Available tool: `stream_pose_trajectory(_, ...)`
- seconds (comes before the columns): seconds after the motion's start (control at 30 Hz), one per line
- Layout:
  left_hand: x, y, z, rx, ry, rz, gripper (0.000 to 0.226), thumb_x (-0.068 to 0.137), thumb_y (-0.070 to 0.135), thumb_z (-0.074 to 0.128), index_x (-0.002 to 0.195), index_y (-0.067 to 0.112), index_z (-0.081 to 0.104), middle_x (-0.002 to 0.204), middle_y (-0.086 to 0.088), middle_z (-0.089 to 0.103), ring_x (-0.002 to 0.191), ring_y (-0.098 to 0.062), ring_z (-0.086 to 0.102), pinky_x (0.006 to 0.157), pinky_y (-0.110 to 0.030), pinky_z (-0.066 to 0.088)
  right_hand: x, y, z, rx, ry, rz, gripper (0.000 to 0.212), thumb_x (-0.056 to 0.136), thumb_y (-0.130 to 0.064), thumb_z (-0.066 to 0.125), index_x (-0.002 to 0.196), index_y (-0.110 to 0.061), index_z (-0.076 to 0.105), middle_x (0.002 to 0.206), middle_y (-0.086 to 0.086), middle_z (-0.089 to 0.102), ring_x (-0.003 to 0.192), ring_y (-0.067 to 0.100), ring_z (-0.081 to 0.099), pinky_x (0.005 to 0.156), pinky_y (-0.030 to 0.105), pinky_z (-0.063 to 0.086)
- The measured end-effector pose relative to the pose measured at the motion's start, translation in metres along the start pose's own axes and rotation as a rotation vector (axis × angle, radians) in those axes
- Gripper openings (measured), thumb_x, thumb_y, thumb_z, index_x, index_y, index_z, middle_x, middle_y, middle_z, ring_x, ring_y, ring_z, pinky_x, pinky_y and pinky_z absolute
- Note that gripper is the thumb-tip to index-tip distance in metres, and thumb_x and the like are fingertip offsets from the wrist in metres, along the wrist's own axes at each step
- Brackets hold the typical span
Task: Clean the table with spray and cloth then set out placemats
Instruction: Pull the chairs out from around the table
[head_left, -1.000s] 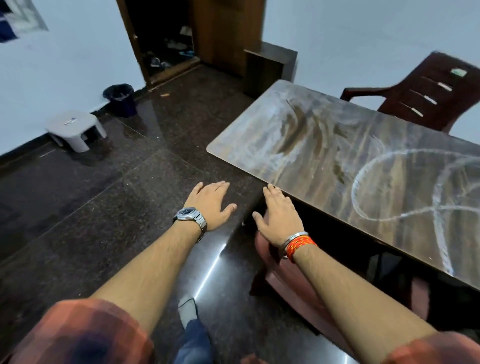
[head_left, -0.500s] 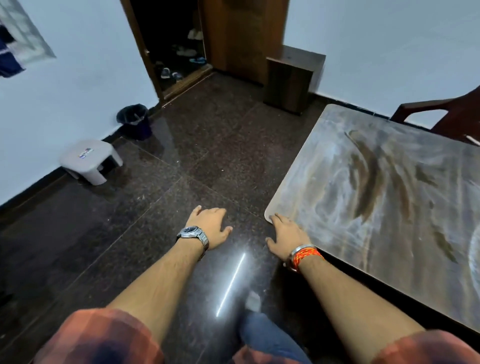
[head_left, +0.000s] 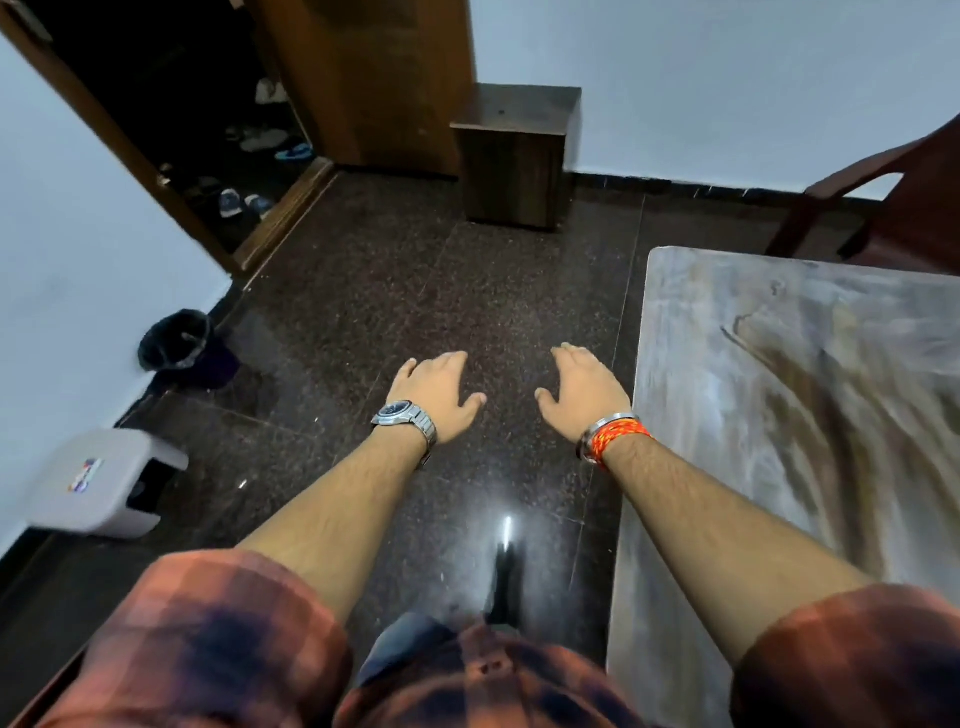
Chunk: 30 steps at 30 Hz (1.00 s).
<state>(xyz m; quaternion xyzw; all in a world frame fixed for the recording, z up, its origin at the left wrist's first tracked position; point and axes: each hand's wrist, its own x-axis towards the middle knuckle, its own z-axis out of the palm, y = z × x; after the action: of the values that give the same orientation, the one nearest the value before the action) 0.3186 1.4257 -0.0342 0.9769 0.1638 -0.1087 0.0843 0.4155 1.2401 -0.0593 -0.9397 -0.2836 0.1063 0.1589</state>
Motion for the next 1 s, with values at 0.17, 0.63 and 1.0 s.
stream_pose_trajectory(0.17,0.148,0.004,-0.026,0.044,0.031,0.17,0.078,0.096,0.053,0.05,0.159,0.016,0.023,0.165,-0.003,0.031,0.149,-0.022,0.034,0.124,-0.044,0.017,0.115,0.025,-0.016,0.024,0.093,0.149,0.064,0.088,-0.034,0.057,0.143,-0.007,0.037,0.15,0.013,0.037,0.138,0.028,0.033,0.114,0.04,0.03)
stream_pose_trajectory(0.63,0.495,0.091,-0.111,0.118,-0.116,0.648,0.076,0.094,0.044,0.058,0.157,0.015,0.029,0.162,-0.004,0.037,0.147,-0.021,0.037,0.125,-0.043,0.015,0.317,0.129,-0.092,0.053,0.212,0.676,0.064,0.088,-0.035,0.057,0.143,-0.009,0.037,0.151,0.012,0.036,0.138,0.028,0.034,0.113,0.04,0.031)
stream_pose_trajectory(1.0,0.739,0.294,-0.17,0.21,-0.033,0.928,0.075,0.091,0.009,0.061,0.157,0.02,0.028,0.163,-0.001,0.035,0.146,-0.021,0.04,0.125,-0.041,0.013,0.496,0.321,-0.185,0.089,0.367,0.94,0.062,0.089,-0.037,0.057,0.141,-0.009,0.039,0.149,0.01,0.038,0.138,0.027,0.033,0.112,0.042,0.032)
